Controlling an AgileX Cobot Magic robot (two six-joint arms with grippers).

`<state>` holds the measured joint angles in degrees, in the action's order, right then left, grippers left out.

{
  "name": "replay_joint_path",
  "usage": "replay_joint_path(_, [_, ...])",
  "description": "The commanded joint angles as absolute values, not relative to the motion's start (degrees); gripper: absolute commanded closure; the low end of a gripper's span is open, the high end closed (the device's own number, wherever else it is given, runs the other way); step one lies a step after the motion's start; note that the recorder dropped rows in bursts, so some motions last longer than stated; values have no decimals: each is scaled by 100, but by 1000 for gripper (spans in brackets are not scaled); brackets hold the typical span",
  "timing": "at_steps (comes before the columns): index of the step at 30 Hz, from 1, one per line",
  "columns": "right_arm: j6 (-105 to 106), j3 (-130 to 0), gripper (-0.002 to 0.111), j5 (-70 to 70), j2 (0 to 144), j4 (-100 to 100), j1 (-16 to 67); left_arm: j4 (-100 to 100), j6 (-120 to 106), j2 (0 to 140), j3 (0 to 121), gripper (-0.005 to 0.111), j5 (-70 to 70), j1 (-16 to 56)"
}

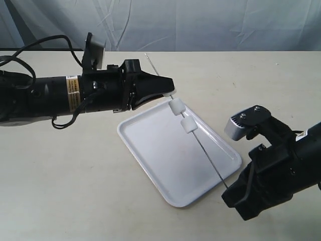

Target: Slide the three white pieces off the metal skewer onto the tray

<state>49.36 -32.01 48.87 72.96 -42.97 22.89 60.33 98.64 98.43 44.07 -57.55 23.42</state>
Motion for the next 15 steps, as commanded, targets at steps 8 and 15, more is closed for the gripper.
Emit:
replay_joint_path(8, [4987, -2818, 109, 5050, 7244, -4213, 2300, 5406, 9606, 9869, 4418, 94, -5648, 2352])
replay_joint_path(15, [4987, -2818, 109, 5196, 7244, -4140, 2300, 5401, 9632, 9869, 4418, 94, -5875, 1973])
